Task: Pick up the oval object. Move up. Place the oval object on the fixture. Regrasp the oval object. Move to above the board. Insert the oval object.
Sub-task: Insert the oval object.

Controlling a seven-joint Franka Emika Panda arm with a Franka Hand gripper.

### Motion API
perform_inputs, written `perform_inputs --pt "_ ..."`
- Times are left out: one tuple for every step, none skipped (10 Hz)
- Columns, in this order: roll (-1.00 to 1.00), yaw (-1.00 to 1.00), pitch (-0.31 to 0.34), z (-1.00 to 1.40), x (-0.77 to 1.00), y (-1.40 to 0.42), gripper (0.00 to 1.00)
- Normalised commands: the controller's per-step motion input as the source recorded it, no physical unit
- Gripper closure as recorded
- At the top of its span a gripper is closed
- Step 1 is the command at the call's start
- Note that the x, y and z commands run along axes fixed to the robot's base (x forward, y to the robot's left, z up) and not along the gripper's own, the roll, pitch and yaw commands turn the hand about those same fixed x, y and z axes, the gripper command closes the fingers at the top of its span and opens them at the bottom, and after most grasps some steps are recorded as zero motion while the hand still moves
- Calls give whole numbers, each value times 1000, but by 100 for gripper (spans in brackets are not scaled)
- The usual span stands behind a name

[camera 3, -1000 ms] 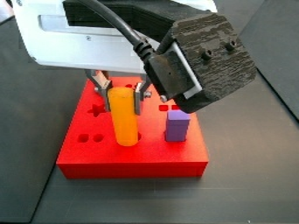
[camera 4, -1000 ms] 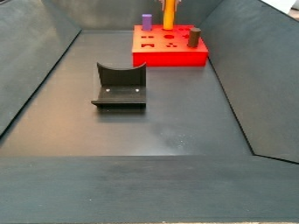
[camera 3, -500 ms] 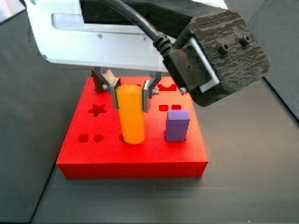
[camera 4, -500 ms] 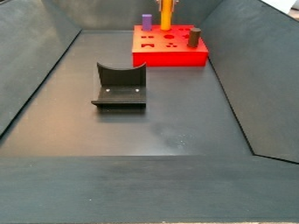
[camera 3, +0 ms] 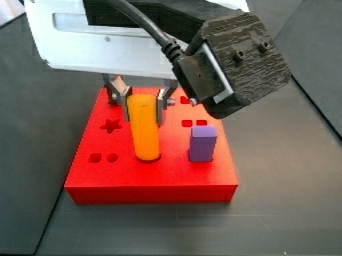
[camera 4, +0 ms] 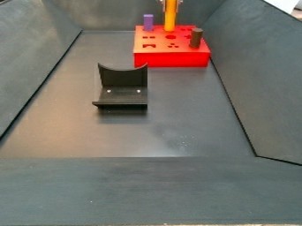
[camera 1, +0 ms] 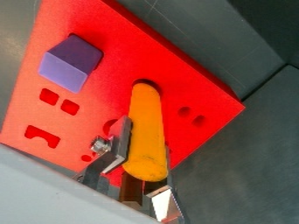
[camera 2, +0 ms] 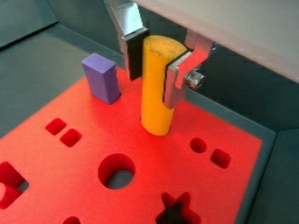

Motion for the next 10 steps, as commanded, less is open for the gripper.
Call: perform_inputs --pt "0 -6 0 -471 169 -103 100" --pt "0 -83 4 -397 243 0 100" --pt "0 -77 24 -366 211 0 100" --pt "0 -69 1 -400 140 0 100" --pt "4 -43 0 -451 63 0 100" --pt "20 -43 0 -420 23 0 100" --pt "11 -49 10 -309 60 0 100" --pt "0 -37 9 -77 40 0 100" --pt "0 0 -11 0 -9 0 100" --pt "0 0 0 0 0 0 100"
